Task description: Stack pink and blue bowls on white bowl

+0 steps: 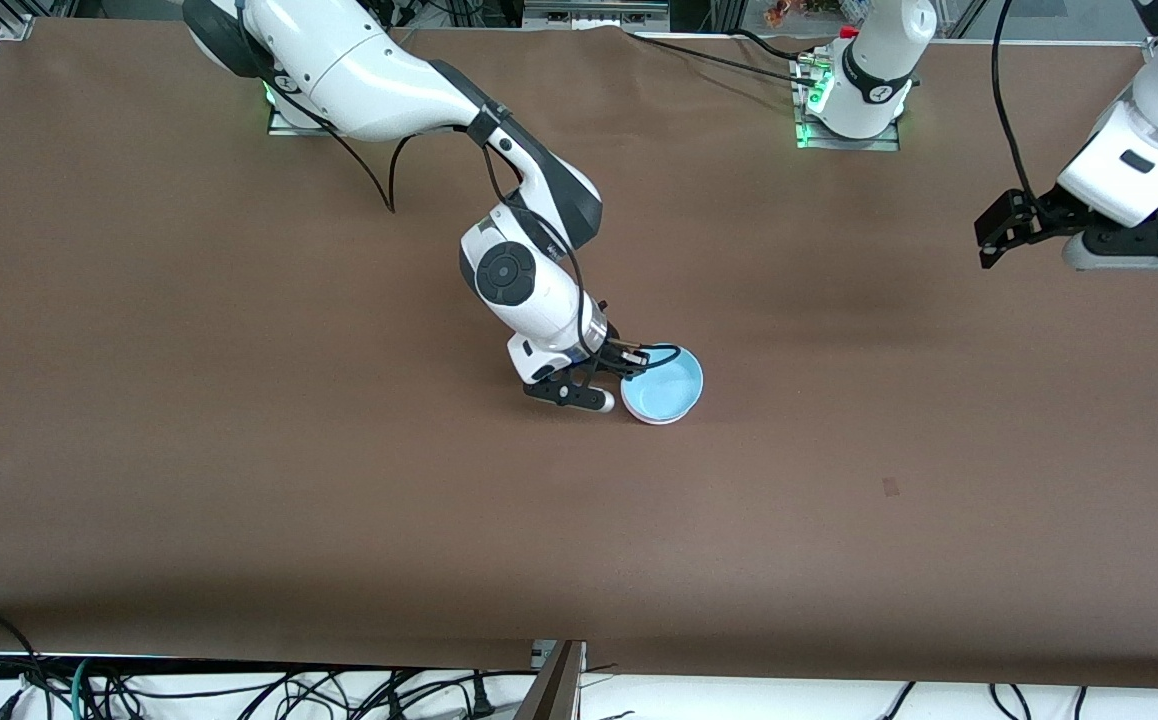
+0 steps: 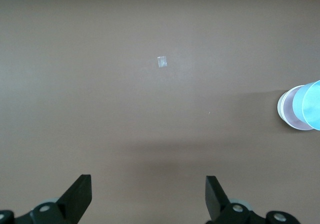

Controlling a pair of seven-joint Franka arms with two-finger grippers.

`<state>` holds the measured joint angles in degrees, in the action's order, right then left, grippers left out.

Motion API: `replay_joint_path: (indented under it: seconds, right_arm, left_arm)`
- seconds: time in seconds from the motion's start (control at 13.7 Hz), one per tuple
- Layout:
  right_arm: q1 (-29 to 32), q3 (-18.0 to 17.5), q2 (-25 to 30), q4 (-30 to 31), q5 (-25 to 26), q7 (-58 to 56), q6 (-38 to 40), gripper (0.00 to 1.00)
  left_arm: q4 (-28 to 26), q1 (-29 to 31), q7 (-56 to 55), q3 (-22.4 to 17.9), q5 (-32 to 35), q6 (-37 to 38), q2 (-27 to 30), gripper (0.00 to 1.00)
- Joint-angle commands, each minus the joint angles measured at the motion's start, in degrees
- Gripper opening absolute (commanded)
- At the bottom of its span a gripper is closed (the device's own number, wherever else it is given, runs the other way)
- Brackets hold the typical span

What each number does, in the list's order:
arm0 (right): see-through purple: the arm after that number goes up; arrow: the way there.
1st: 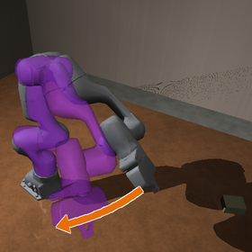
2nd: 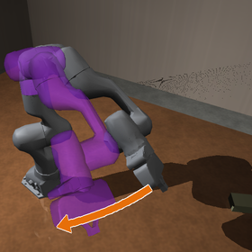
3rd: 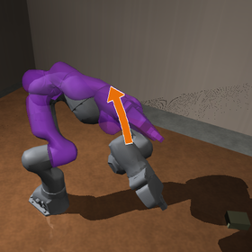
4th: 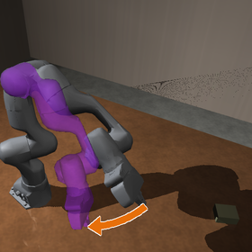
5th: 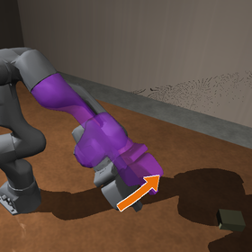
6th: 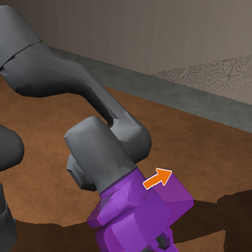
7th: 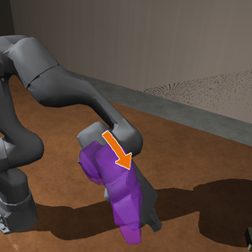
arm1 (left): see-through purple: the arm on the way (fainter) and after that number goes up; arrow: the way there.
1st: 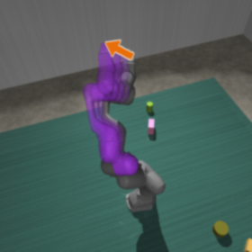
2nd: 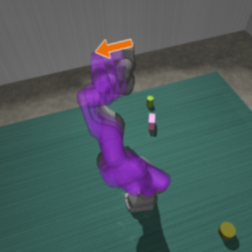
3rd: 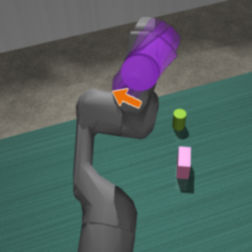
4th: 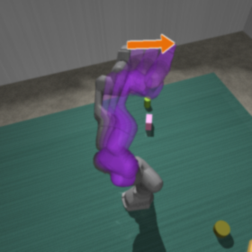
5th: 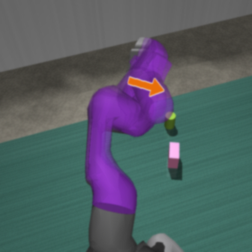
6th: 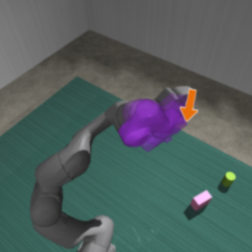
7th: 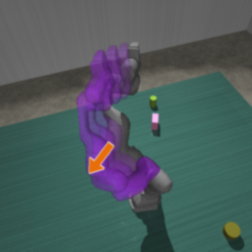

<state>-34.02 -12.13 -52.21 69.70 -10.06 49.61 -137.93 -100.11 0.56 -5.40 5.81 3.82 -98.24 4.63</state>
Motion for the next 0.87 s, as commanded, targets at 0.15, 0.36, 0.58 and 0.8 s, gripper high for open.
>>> replay_joint_path:
  seconds: [0.15, 0.36, 0.58, 0.8]
  right_arm:
    - [-0.6, 0.3, -0.8, -1.2, 2.1, 0.9, 3.7, 0.00]
    - [-0.6, 0.3, -1.0, -1.1, 2.2, 0.9, 3.6, 0.00]
    - [-1.1, 0.3, -1.8, -1.2, 2.2, 1.0, 3.2, 0.00]
    - [-1.3, 0.3, -1.8, -1.3, 2.2, 1.1, 3.0, 0.00]
  left_arm:
    - [-1.6, 0.1, 2.0, -2.0, -2.0, -1.7, 0.3, 1.00]
    - [-1.1, -0.4, 1.6, -1.9, -2.0, -0.6, 0.2, 1.00]
    - [-0.8, -0.6, 1.4, -1.9, -2.0, -0.5, 0.1, 1.00]
    - [-0.8, -0.6, 1.4, -1.9, -2.0, -0.4, 0.1, 1.00]
